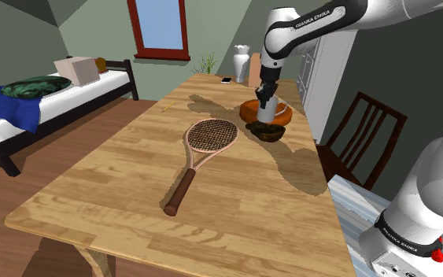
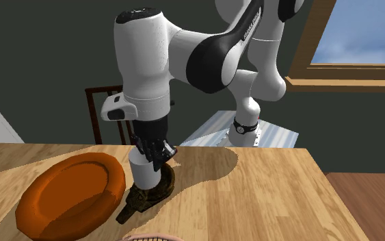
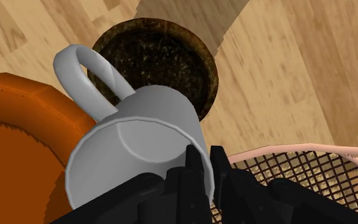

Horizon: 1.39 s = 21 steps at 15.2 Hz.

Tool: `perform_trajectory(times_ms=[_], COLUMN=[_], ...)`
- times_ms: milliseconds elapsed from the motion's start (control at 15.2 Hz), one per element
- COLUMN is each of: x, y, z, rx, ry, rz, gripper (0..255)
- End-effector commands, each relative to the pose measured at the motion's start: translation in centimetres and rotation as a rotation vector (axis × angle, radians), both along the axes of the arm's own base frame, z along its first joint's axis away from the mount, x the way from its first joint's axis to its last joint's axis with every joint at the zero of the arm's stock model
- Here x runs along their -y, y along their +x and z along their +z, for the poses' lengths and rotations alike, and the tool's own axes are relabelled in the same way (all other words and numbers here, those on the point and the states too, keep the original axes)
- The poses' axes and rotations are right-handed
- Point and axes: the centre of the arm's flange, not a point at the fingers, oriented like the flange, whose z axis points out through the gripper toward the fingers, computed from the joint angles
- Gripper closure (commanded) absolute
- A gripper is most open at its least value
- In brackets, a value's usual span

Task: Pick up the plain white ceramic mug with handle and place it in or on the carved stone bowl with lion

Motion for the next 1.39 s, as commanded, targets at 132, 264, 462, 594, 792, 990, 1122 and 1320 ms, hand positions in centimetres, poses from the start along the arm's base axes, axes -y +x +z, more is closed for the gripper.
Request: perform_trajectory(times_ms=[132, 264, 462, 594, 792, 990, 1122, 1320], x=[0.0, 0.0, 0.0, 0.0, 0.0, 0.0, 0.0, 0.0], y=[0.0, 0.0, 0.0, -0.1, -0.3, -0.3, -0.3, -0.3], z=[0.0, 0.0, 0.0, 1.3, 5.0, 5.0, 5.0, 5.0], rx=[0.000, 0.000, 0.000, 0.000, 0.000, 0.000, 0.000, 0.000], ry=[0.000, 0.000, 0.000, 0.000, 0.000, 0.000, 0.000, 0.000], rz=[0.000, 0.000, 0.000, 0.000, 0.000, 0.000, 0.000, 0.000], gripper=[255, 0, 0, 0, 0, 0, 0, 0])
